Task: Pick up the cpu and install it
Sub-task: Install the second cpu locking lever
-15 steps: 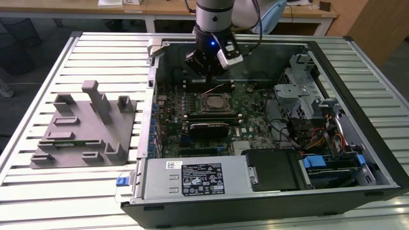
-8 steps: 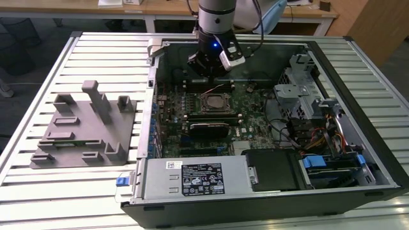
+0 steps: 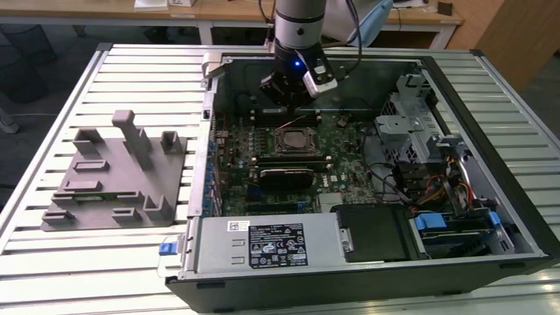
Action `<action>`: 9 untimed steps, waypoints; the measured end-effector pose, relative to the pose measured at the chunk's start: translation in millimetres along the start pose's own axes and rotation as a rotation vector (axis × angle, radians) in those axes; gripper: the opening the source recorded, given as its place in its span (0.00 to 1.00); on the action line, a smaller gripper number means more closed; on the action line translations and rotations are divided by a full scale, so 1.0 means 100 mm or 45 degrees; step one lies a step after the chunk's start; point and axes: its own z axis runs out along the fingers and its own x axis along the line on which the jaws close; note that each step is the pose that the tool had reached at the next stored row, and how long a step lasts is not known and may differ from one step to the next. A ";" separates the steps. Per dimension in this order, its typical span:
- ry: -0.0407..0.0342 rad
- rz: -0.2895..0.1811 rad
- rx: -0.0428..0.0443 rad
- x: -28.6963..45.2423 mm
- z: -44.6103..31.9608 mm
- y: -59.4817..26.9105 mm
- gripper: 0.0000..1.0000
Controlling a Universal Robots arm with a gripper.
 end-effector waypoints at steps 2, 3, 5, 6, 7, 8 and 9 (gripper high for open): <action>-0.0001 0.000 0.000 -0.006 0.007 0.010 0.11; 0.0000 0.000 0.000 -0.009 0.010 0.015 0.11; -0.0001 0.000 0.000 -0.017 0.014 0.020 0.11; 0.0000 0.000 0.000 -0.022 0.016 0.020 0.11; 0.0001 0.000 0.000 -0.026 0.017 0.020 0.11; 0.0001 0.000 0.000 -0.031 0.019 0.021 0.11; 0.0000 0.000 0.000 -0.036 0.020 0.021 0.11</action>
